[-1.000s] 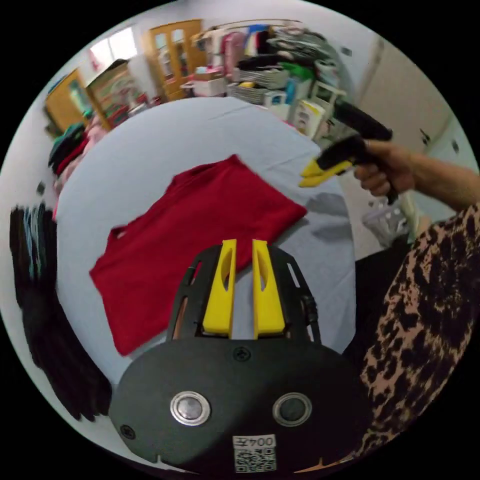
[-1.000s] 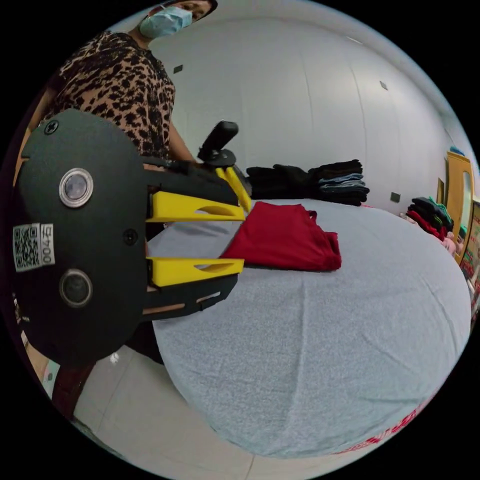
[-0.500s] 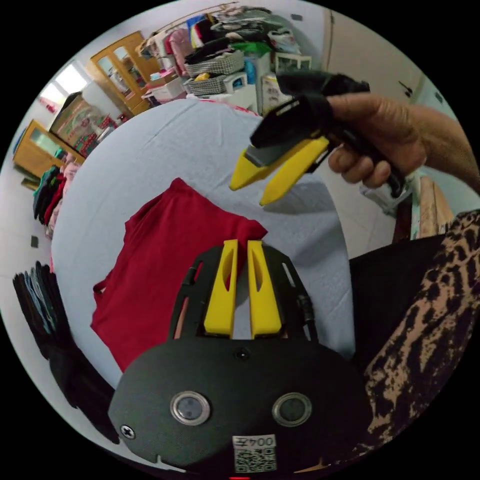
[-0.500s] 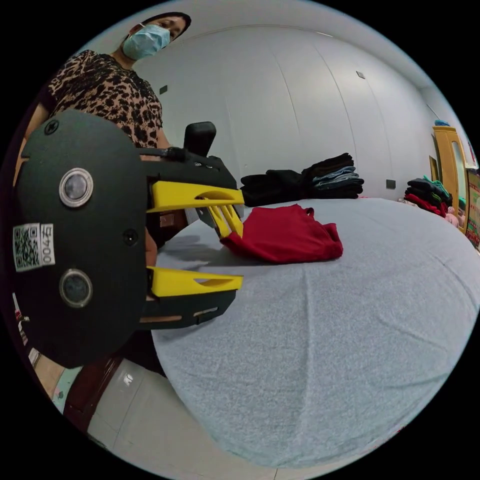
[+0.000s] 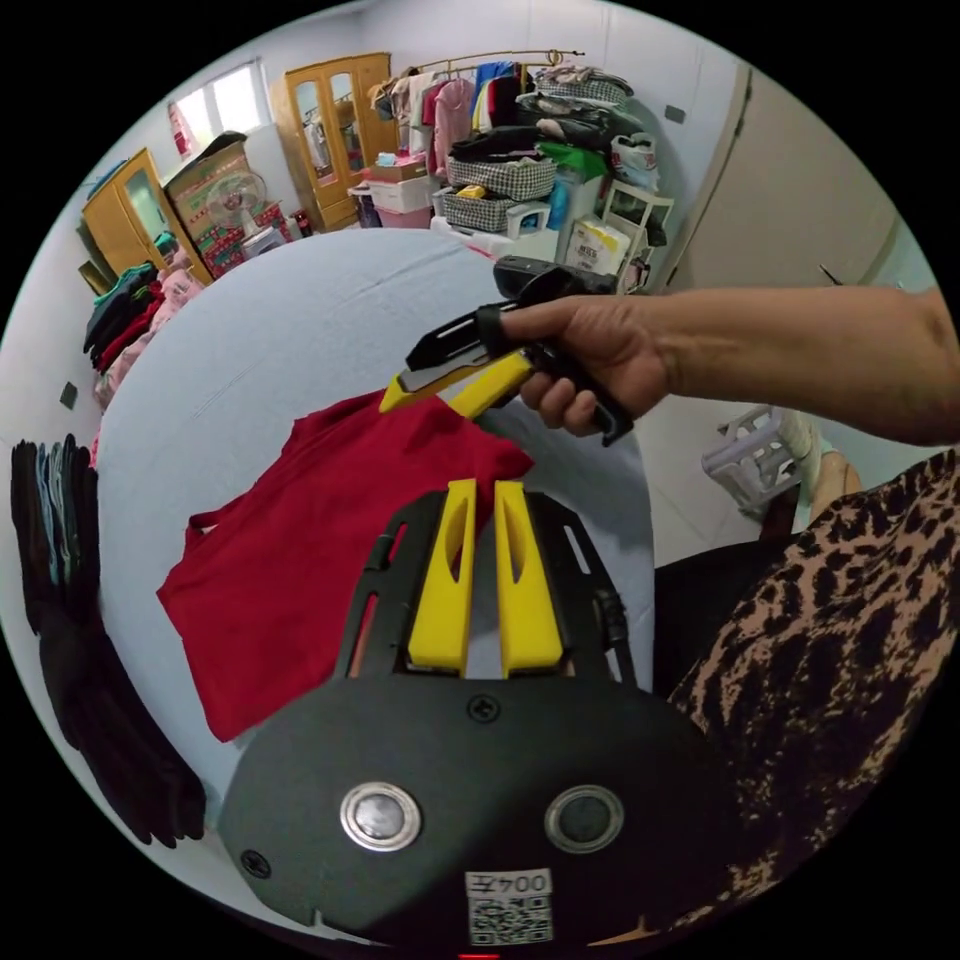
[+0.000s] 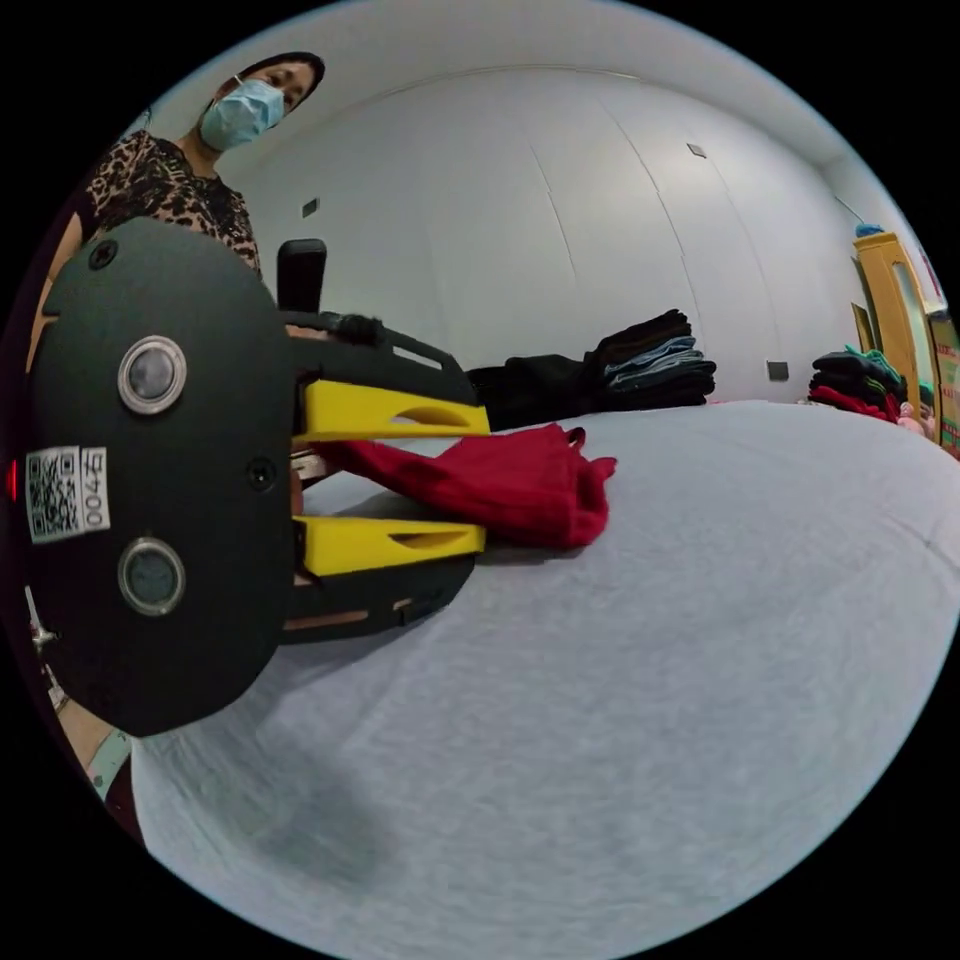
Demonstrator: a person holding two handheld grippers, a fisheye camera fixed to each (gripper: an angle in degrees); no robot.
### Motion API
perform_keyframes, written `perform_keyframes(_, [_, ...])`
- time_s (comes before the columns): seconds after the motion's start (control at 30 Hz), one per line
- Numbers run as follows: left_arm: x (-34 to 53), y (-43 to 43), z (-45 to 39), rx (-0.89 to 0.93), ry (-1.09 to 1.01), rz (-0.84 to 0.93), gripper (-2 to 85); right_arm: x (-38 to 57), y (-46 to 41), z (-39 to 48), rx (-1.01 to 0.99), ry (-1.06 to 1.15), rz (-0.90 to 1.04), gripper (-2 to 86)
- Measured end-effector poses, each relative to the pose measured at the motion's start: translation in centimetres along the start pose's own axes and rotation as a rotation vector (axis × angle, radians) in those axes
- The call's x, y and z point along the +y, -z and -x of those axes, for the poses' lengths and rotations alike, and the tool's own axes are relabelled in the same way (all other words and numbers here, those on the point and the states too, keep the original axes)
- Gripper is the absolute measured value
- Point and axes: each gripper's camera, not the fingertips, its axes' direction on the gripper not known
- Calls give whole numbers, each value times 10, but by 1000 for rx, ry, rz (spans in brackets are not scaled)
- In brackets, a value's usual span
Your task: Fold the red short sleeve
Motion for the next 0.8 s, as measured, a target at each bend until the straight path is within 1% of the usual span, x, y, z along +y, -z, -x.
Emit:
perform_keyframes(0.07, [7, -2, 7, 8, 20, -11, 32, -11, 5, 4, 25, 4, -31, 47])
perform_keyframes(0.17, [18, -3, 22, 39, 65, -34, 32, -16, 13, 19, 44, 49, -43, 38])
perform_keyframes(0.27, [27, 3, 36, 107, 109, -72, 32, -5, 28, 45, 78, 95, -59, 36])
perform_keyframes(0.33, [34, 8, 47, 186, 169, -109, 32, 3, 42, 61, 101, 106, -75, 36])
perform_keyframes(0.5, [73, 2, 99, 521, 441, -240, 32, 11, 64, 105, 141, 82, -91, 36])
perform_keyframes(0.6, [113, -9, 139, 673, 600, -316, 32, -5, 46, 138, 158, 113, -70, 36])
perform_keyframes(0.7, [163, -15, 177, 756, 746, -403, 32, -26, 8, 177, 187, 157, -43, 36])
perform_keyframes(0.8, [212, -15, 214, 756, 857, -462, 33, -49, -45, 212, 234, 188, -12, 35])
